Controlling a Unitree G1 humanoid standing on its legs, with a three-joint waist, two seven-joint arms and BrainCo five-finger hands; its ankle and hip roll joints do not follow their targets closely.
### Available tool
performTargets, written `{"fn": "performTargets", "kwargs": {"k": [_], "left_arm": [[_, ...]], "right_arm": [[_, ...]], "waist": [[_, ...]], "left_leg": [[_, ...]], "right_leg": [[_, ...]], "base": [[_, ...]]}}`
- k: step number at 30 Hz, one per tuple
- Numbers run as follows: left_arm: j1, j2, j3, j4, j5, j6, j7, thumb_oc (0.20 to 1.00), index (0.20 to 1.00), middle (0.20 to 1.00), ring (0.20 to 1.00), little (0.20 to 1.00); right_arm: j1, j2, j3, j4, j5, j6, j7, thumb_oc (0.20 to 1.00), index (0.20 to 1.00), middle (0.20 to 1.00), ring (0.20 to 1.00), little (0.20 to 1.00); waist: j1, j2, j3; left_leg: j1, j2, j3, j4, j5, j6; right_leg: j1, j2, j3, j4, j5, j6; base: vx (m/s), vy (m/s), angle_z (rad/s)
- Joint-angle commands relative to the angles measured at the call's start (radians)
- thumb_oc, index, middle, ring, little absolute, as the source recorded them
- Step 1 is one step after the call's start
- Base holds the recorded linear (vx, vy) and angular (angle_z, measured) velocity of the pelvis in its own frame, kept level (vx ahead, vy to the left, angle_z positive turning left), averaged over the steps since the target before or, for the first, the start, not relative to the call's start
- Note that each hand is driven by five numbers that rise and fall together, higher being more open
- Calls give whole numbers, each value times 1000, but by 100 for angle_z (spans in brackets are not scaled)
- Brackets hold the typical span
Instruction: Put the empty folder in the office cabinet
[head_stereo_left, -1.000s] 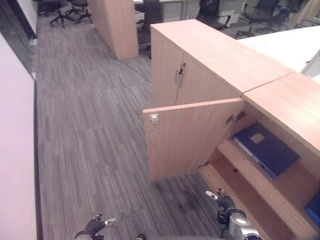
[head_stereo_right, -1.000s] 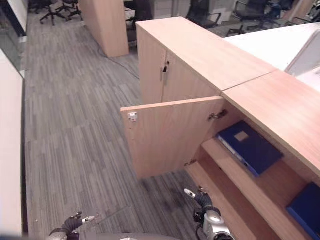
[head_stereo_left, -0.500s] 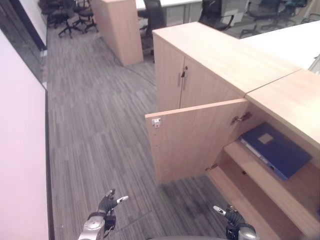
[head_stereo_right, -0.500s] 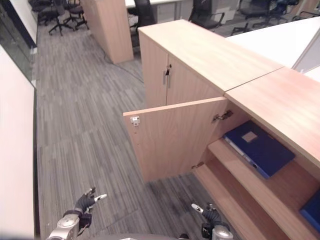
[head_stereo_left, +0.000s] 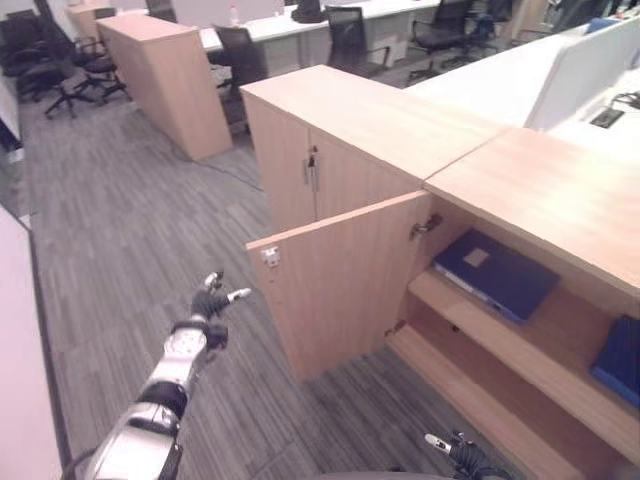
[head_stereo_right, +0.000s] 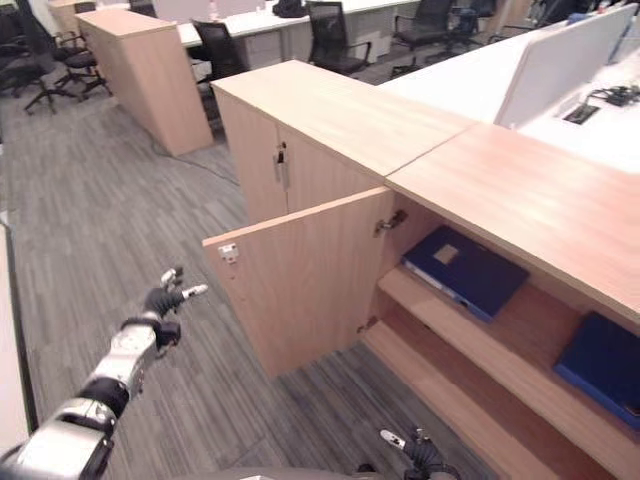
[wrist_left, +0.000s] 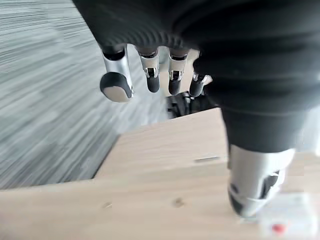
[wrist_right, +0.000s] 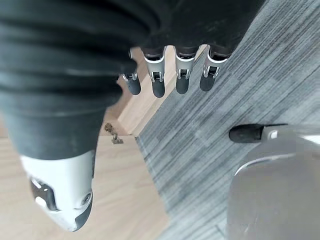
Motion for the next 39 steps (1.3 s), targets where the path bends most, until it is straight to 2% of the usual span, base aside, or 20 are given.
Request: {"fn": "performTargets", "kwargs": {"k": [1, 7, 20, 25, 33, 36, 39], "left_arm": [[-126, 61, 17, 96, -54, -46, 18, 1000, 1000, 1000, 1000, 1000], [-226, 76, 3, 122, -84, -48, 13, 1000, 1000, 1000, 1000, 1000], [-313, -13, -53, 129, -105, -52, 4, 1000, 1000, 1000, 1000, 1000], [-352, -29, -94, 126, -87, -51, -6, 1000, 1000, 1000, 1000, 1000], [-369, -39, -161, 89, -43, -52, -31, 1000, 1000, 1000, 1000, 1000], [-342, -70, -206, 16, -22, -57, -48, 1000, 1000, 1000, 1000, 1000], [-258, -106, -267, -130, 7, -62, -75, 1000, 1000, 1000, 1000, 1000]], "right_arm": [[-47, -23, 41, -14, -17, -25, 18, 1000, 1000, 1000, 1000, 1000], [-38, -35, 45, -6, -25, -20, 26, 1000, 1000, 1000, 1000, 1000], [-52, -39, 51, -12, -36, -16, 22, 1000, 1000, 1000, 1000, 1000], [-69, -46, 68, -50, -33, -20, 25, 1000, 1000, 1000, 1000, 1000], [-80, -38, 84, -61, -38, -24, 27, 1000, 1000, 1000, 1000, 1000], [-71, -31, 83, -59, -38, -27, 27, 1000, 1000, 1000, 1000, 1000], [-60, -27, 63, -63, -35, -26, 23, 1000, 1000, 1000, 1000, 1000]], "waist": [[-12, -16, 3], [-42, -15, -1], [-78, -29, 2], [-93, -47, 16], [-92, -76, 25], [-83, -83, 34], [-63, -85, 45]], "left_leg": [[32, 42, -47, 3, -61, -63], [39, 49, -22, 3, -64, -67], [38, 54, 7, 3, -69, -67], [13, 59, 19, 3, -63, -68], [-25, 66, 27, 3, -55, -65], [-29, 65, 17, 3, -56, -64], [-27, 59, -2, 3, -58, -60]], "right_leg": [[28, -44, 8, 56, -47, 76], [21, -38, 30, 47, -37, 84], [8, -32, 54, 32, -21, 92], [-31, -27, 66, 35, -5, 97], [-67, -19, 76, 29, 11, 99], [-64, -21, 65, 28, 10, 100], [-52, -27, 52, 30, 5, 98]], "base": [[32, -13, -16], [17, -8, -14], [3, 1, -9], [-26, 3, -5], [-37, -13, -8], [-14, -6, 4], [-8, 9, 14]]}}
